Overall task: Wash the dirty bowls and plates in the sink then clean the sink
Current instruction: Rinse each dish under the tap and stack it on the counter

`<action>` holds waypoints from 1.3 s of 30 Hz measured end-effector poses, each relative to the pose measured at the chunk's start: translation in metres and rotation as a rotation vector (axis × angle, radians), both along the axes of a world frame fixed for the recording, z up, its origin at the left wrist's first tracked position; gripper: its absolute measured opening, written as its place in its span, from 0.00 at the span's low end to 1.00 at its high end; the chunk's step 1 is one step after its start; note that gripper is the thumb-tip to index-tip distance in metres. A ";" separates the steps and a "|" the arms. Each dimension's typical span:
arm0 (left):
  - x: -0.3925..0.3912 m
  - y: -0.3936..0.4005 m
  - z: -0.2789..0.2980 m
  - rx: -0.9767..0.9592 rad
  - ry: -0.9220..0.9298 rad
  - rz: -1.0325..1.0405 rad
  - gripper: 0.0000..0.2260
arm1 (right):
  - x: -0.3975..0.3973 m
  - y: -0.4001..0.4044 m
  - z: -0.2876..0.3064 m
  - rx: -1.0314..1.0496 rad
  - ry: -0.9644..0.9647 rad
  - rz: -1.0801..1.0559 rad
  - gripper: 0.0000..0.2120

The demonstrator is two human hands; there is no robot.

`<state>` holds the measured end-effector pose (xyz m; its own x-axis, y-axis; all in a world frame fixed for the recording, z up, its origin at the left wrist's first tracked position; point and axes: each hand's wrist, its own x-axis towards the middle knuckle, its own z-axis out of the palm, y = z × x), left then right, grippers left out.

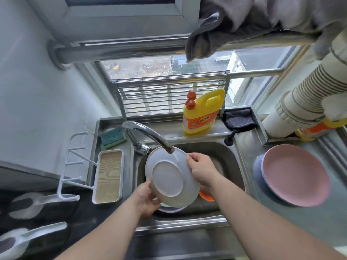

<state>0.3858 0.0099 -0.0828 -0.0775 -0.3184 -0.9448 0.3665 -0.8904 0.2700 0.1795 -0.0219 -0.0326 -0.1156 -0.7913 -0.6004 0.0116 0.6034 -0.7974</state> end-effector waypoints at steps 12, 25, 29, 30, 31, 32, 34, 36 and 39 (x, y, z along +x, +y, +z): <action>0.017 -0.025 0.005 0.131 0.161 0.420 0.12 | 0.003 -0.035 -0.006 0.319 -0.463 -0.560 0.06; -0.016 -0.039 0.031 -0.120 0.205 0.323 0.12 | -0.036 -0.008 -0.025 0.348 -0.373 -0.771 0.10; -0.037 -0.047 0.039 -0.179 0.147 0.121 0.11 | -0.072 0.015 -0.042 0.424 -0.283 -0.787 0.12; -0.041 -0.048 0.042 -0.193 0.125 0.065 0.10 | -0.080 0.021 -0.049 0.438 -0.249 -0.759 0.13; -0.046 -0.050 0.043 -0.210 0.102 0.005 0.10 | -0.088 0.026 -0.056 0.436 -0.227 -0.722 0.15; -0.050 -0.051 0.044 -0.224 0.079 -0.052 0.10 | -0.094 0.030 -0.058 0.427 -0.221 -0.688 0.16; -0.057 -0.054 0.046 -0.244 0.043 -0.137 0.10 | -0.098 0.036 -0.051 0.418 -0.205 -0.619 0.14; -0.061 -0.056 0.044 -0.269 0.015 -0.189 0.11 | -0.098 0.037 -0.042 0.377 -0.185 -0.555 0.11; -0.058 -0.057 0.046 -0.290 -0.013 -0.218 0.09 | -0.090 0.033 -0.043 0.307 -0.137 -0.534 0.11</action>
